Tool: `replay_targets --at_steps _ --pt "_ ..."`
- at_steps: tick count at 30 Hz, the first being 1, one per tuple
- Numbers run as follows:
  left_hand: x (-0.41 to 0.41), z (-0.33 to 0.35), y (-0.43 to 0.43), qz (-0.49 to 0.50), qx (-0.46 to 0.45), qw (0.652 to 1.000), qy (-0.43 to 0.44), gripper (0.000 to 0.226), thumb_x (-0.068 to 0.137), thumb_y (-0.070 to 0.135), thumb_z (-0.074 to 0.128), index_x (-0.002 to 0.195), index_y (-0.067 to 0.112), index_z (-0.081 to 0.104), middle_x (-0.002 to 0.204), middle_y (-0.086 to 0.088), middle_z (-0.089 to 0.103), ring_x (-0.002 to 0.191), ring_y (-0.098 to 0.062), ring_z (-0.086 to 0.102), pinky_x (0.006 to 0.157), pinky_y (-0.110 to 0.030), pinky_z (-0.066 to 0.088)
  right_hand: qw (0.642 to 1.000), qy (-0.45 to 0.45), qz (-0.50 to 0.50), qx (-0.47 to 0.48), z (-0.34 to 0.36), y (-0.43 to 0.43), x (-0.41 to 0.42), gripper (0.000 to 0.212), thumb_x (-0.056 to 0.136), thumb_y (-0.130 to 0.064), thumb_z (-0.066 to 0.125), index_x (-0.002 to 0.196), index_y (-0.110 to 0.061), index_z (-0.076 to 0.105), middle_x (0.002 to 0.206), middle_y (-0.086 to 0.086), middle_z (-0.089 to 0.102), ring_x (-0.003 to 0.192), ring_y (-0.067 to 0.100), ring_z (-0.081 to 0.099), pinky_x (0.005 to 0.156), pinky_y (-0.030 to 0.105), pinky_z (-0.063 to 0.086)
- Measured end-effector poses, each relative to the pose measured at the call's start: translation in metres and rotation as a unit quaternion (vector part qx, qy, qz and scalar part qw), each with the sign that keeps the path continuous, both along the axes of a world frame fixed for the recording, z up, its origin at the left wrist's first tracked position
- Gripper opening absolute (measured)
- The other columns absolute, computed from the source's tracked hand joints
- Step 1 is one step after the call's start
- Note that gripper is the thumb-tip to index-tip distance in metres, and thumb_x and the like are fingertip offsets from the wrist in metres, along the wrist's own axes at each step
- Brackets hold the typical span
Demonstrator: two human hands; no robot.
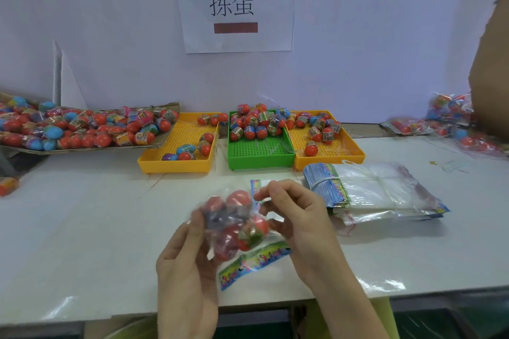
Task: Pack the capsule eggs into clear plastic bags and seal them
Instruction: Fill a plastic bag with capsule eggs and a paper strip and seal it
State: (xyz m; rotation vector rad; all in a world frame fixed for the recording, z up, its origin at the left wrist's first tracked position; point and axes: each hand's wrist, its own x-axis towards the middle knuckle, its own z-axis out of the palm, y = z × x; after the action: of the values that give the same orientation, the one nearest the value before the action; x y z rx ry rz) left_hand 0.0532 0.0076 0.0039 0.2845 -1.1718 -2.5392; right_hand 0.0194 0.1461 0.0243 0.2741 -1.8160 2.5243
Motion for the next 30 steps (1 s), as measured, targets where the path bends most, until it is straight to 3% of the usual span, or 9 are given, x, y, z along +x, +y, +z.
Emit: replay_targets --at_steps 4,10,14,16,18,22,25,27,30 --pt "0.000 -0.001 0.001 0.038 -0.060 0.997 -0.007 0.010 0.066 0.025 0.073 0.069 0.019 0.081 0.090 -0.004 0.079 0.082 -0.014 0.075 0.057 -0.033 0.063 0.996 0.048 0.004 0.074 0.007 0.002 0.000 0.020 0.088 -0.046 0.067 0.094 -0.030 0.078 0.087 -0.005 0.074 0.079 0.008 0.068 0.068 0.019 0.053" --pt "0.000 -0.003 0.002 0.048 -0.054 0.997 0.012 0.006 0.061 0.024 0.081 0.059 0.022 0.076 0.076 0.001 0.075 0.077 -0.014 0.071 0.054 -0.029 0.060 0.997 0.045 -0.010 0.061 0.002 -0.001 -0.006 0.013 0.072 -0.033 0.081 0.069 -0.021 0.075 0.079 0.002 0.072 0.077 0.013 0.065 0.074 0.024 0.049" --pt "0.001 -0.004 -0.003 0.037 -0.014 0.999 0.008 0.057 0.022 0.051 0.101 0.061 0.020 0.075 0.079 -0.001 0.074 0.076 -0.013 0.073 0.056 -0.030 0.061 0.998 0.022 0.059 0.004 0.002 -0.005 -0.008 0.018 0.071 -0.037 0.082 0.070 -0.020 0.077 0.080 0.002 0.073 0.077 0.012 0.067 0.071 0.020 0.051" --pt "0.000 -0.006 -0.008 0.012 0.023 1.000 0.011 0.039 0.040 0.039 0.099 0.062 0.019 0.073 0.081 -0.003 0.075 0.079 -0.018 0.073 0.058 -0.031 0.062 0.996 -0.006 0.091 -0.007 0.000 -0.010 -0.006 0.020 0.076 -0.039 0.077 0.075 -0.019 0.079 0.081 0.000 0.074 0.075 0.009 0.068 0.067 0.018 0.052" --pt "0.000 -0.007 -0.012 0.017 0.064 0.998 0.011 0.010 0.069 0.026 0.076 0.064 0.018 0.070 0.084 -0.005 0.075 0.080 -0.022 0.073 0.058 -0.032 0.062 0.994 -0.041 0.101 -0.020 -0.002 -0.015 -0.005 0.027 0.084 -0.041 0.069 0.083 -0.017 0.081 0.082 -0.001 0.074 0.073 0.009 0.068 0.063 0.020 0.052" --pt "-0.002 -0.007 -0.010 0.097 0.052 0.994 -0.008 0.014 0.077 0.021 0.063 0.064 0.023 0.068 0.079 0.002 0.077 0.068 -0.013 0.074 0.051 -0.026 0.059 0.990 -0.027 0.103 0.090 0.000 -0.005 -0.006 0.033 0.097 -0.055 0.055 0.115 -0.034 0.073 0.100 -0.008 0.072 0.081 0.016 0.070 0.065 0.028 0.055" --pt "-0.004 -0.010 -0.005 0.140 0.031 0.989 -0.033 0.010 0.078 0.028 0.067 0.069 0.025 0.070 0.085 0.001 0.077 0.073 -0.015 0.074 0.052 -0.026 0.059 0.959 0.021 0.173 0.225 -0.002 0.002 0.000 0.034 0.084 -0.046 0.071 0.118 -0.046 0.067 0.110 -0.011 0.070 0.091 0.026 0.070 0.082 0.039 0.057" --pt "-0.006 -0.012 -0.002 0.153 0.040 0.987 -0.033 0.003 0.082 0.027 0.067 0.084 0.024 0.068 0.097 -0.004 0.074 0.089 -0.019 0.072 0.062 -0.026 0.062 0.965 0.071 0.108 0.226 -0.004 -0.003 0.004 0.037 0.077 -0.033 0.080 0.112 -0.041 0.071 0.104 -0.007 0.073 0.087 0.024 0.070 0.076 0.037 0.059" --pt "-0.007 -0.010 -0.002 0.160 0.042 0.986 -0.026 0.031 0.077 0.033 0.071 0.104 0.020 0.062 0.108 -0.005 0.071 0.109 -0.023 0.070 0.080 -0.035 0.061 0.968 0.149 -0.065 0.191 0.000 -0.009 0.005 0.036 0.075 -0.022 0.079 0.105 -0.041 0.073 0.101 -0.009 0.070 0.088 0.012 0.067 0.070 0.022 0.053"
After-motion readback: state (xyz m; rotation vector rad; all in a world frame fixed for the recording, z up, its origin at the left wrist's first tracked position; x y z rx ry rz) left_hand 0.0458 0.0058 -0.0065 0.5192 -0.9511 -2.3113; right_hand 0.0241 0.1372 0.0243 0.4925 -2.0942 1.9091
